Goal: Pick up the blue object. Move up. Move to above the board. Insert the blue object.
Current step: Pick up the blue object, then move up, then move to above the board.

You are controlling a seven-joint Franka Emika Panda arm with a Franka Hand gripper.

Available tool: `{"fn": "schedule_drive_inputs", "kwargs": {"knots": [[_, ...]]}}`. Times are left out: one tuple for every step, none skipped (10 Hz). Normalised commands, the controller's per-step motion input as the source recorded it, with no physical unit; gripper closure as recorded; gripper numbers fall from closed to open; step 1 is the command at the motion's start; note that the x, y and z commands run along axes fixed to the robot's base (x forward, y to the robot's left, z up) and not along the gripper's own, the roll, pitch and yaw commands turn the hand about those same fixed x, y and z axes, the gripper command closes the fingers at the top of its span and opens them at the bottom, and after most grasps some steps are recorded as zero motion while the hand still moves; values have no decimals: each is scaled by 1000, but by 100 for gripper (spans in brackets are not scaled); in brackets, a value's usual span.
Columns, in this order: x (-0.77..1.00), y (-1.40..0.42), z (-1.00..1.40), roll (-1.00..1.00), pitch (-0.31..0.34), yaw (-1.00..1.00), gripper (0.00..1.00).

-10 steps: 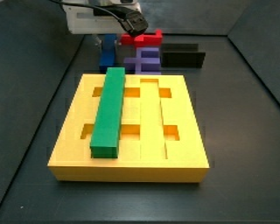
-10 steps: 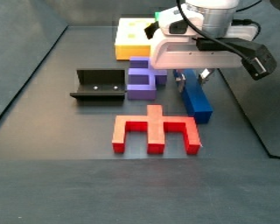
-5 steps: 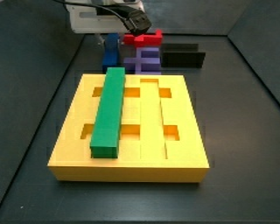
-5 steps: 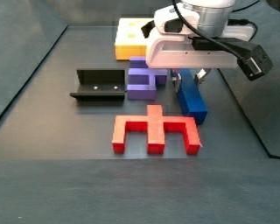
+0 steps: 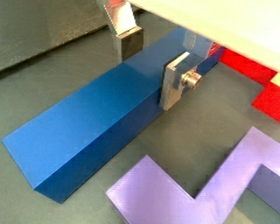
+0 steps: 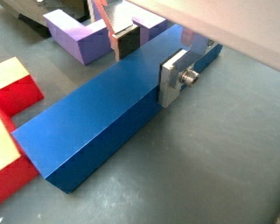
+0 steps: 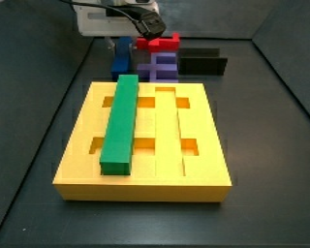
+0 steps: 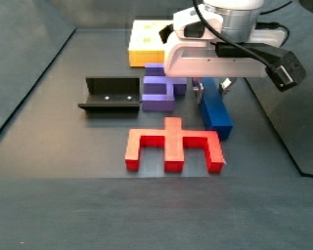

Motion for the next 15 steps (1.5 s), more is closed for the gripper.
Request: {"fn": "schedule_drive_inputs", "kwargs": {"knots": [[0, 0, 0, 0, 0, 0, 100], [0, 0, 833, 0, 0, 0, 100], [22, 78, 809, 11, 7, -62, 100], [-4, 64, 510, 9, 53, -55, 100], [14, 53, 316, 14, 40, -44, 100], [0, 0, 1400, 0, 0, 0, 100], [-29, -8, 1400, -12, 38, 10, 100], [-49, -9, 1400, -3, 34, 8, 100], [-29, 0, 1400, 14, 12, 6, 100], [3, 0, 1400, 16, 32, 4, 100], [-2, 0, 1400, 13, 78, 3, 100], [-14, -2, 1400, 15, 74, 3, 100], [5, -2, 646, 15, 63, 4, 100], [37, 4, 248, 11, 59, 2, 100], [463, -1400, 200, 75, 312, -195, 100]]}}
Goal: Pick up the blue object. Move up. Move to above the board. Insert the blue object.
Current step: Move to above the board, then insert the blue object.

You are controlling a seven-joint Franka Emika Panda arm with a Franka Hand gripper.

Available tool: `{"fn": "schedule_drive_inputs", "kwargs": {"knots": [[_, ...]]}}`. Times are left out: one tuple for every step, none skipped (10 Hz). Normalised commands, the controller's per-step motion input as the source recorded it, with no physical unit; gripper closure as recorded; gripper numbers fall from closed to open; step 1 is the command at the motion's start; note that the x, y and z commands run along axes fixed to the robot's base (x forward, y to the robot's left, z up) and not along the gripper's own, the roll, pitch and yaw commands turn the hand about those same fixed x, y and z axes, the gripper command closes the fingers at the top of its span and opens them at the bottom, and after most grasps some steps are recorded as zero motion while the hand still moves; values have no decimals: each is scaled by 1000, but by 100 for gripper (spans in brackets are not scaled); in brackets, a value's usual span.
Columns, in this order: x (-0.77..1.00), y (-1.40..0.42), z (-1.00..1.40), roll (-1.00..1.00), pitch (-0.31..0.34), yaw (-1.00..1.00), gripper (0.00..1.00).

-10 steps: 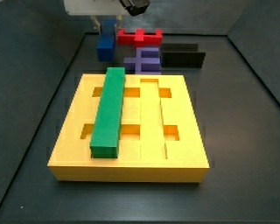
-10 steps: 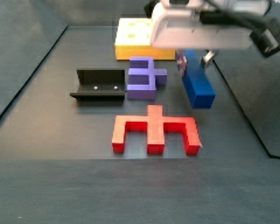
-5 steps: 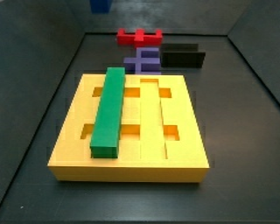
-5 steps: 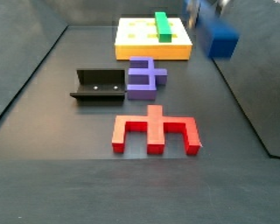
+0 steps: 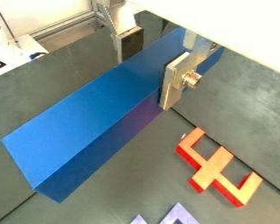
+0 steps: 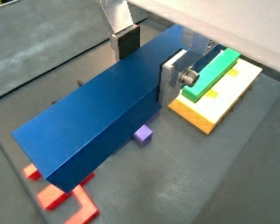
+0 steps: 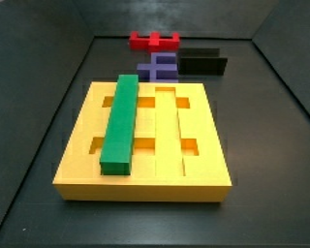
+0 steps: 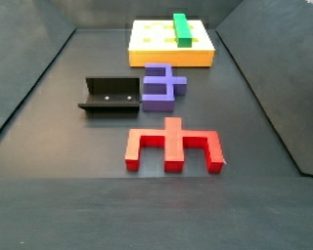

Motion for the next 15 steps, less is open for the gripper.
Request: {"fn": "schedule_drive_inputs", "kwargs": {"knots": [[452, -1400, 194, 80, 320, -178, 100], [486, -1400, 199, 58, 309, -84, 100], [504, -1400, 201, 1, 284, -63, 100], [515, -1400, 202, 4, 226, -21, 100], [521, -1400, 207, 15, 176, 9, 100], [545, -1400, 213, -8, 138, 8, 100], [550, -1400, 215, 0, 128, 9, 100], [364, -782, 128, 31, 147, 8, 100], [283, -536, 92, 39, 148, 10, 100], [159, -263, 59, 38, 108, 10, 100], [99, -181, 44, 54, 77, 9, 100], [0, 0, -63, 0, 0, 0, 100], [474, 0, -463, 67, 0, 49, 100], [686, -23, -1000, 100, 0, 0, 100], [691, -29, -1000, 70, -1, 0, 100]]}}
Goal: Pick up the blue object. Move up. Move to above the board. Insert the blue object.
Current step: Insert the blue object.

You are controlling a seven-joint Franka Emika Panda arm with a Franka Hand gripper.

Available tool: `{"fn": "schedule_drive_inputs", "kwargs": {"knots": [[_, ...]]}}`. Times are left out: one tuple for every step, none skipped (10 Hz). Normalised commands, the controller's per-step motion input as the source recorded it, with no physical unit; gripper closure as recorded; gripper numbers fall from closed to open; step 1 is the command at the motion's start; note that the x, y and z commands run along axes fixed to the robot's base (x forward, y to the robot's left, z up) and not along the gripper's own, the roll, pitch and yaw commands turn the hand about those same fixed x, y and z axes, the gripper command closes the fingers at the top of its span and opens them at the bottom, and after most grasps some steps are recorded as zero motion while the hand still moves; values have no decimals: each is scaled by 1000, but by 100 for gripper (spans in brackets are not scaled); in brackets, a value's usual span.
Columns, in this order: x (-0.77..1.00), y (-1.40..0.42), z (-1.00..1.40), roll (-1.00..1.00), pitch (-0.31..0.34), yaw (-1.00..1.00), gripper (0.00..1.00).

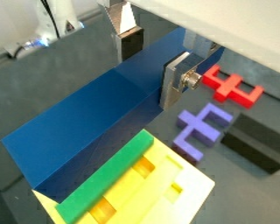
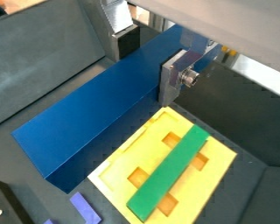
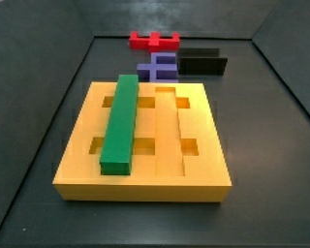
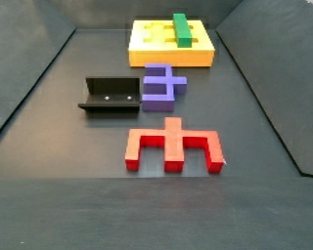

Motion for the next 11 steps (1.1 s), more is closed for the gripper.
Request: {"fn": "schedule_drive_inputs", "kwargs": {"knots": [[671, -46, -1000, 37, -26, 20, 100], [560, -94, -1000, 0, -43, 46, 100], [417, -97, -1000, 0, -84, 0, 100], [329, -149, -1000, 0, -84, 0, 100], [200, -109, -1000, 0, -111, -83, 100], [63, -126, -980, 0, -154, -97, 100], [0, -151, -914, 14, -181, -54, 100], [0, -197, -866, 73, -203, 0, 100], [-177, -243, -771, 131, -236, 0, 100], [-320, -246, -637, 161, -251, 14, 100], [-280, -220, -503, 137, -229, 46, 100]]}}
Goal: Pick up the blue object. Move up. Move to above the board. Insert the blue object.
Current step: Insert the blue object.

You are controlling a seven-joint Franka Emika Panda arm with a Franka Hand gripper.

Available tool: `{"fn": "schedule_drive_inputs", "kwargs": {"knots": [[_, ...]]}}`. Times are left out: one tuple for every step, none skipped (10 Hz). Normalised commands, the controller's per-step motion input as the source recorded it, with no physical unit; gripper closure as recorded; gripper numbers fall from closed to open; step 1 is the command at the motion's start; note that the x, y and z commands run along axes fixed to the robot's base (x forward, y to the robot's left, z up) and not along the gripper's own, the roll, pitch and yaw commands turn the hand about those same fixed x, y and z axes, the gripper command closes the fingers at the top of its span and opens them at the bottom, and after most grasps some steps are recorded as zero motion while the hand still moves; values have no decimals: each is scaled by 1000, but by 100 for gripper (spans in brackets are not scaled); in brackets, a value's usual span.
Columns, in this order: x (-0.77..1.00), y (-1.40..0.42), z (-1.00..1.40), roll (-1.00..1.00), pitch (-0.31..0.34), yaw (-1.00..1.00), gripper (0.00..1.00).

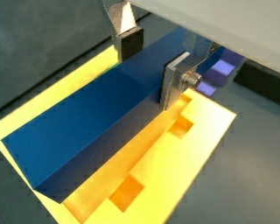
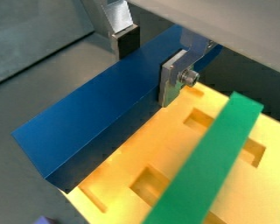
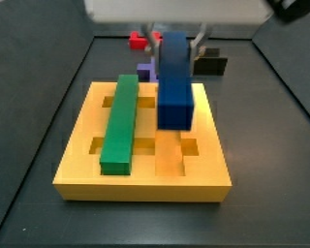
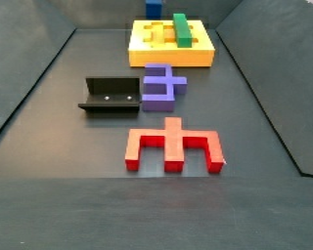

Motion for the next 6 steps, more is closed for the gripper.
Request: {"fn": "schedule_drive_inputs", "kwargs": {"knots": [[-114, -211, -346, 136, -84, 9, 100], [-9, 0, -126, 0, -44, 17, 100], [0, 0, -17, 0, 0, 0, 100], [0, 0, -97, 6, -53, 0, 100], [0, -49, -71, 31, -29, 0, 100], [0, -14, -54, 11, -7, 0, 100]]}}
